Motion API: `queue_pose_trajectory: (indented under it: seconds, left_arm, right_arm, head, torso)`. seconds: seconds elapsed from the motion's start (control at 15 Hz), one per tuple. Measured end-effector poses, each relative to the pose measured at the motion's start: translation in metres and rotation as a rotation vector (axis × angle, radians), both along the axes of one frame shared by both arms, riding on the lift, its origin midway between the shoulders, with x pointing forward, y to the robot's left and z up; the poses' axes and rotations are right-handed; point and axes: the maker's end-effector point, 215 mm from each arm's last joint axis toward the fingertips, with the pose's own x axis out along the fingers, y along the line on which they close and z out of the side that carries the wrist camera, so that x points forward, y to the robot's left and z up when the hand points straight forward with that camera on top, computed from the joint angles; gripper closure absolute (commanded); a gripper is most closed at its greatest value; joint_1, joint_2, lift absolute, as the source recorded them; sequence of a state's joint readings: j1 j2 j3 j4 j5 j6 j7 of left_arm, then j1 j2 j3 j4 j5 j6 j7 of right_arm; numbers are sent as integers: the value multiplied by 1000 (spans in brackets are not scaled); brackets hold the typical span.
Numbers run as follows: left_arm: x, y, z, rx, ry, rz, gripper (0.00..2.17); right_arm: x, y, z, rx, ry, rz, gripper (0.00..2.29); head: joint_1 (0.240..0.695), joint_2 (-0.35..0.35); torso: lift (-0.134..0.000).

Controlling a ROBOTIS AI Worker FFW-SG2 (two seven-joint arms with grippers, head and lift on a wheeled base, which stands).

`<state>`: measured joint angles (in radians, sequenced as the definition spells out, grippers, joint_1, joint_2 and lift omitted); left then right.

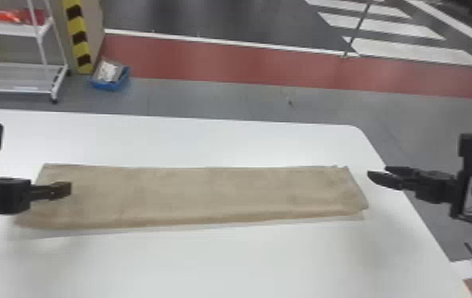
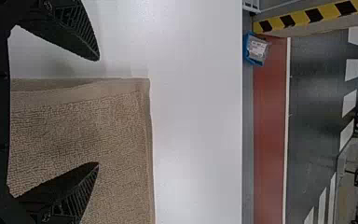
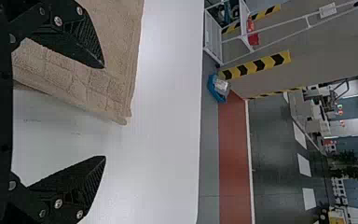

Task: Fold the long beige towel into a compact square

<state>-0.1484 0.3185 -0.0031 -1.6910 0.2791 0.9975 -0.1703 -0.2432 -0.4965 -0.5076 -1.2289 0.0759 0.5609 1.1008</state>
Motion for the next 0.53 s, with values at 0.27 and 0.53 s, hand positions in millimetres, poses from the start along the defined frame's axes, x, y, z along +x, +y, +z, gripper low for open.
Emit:
queue_pose_trajectory:
  seconds: [0.27, 0.53]
  left_arm:
    - [-5, 2, 0, 4, 19, -1, 90]
    - [-7, 3, -2, 4, 23, 1, 93]
  right_arm:
    - [0, 0, 2, 5, -4, 2, 218]
    - [0, 1, 2, 6, -5, 3, 218]
  head:
    - [695, -234]
    - [695, -232]
  torso:
    - [-124]
    - [-124]
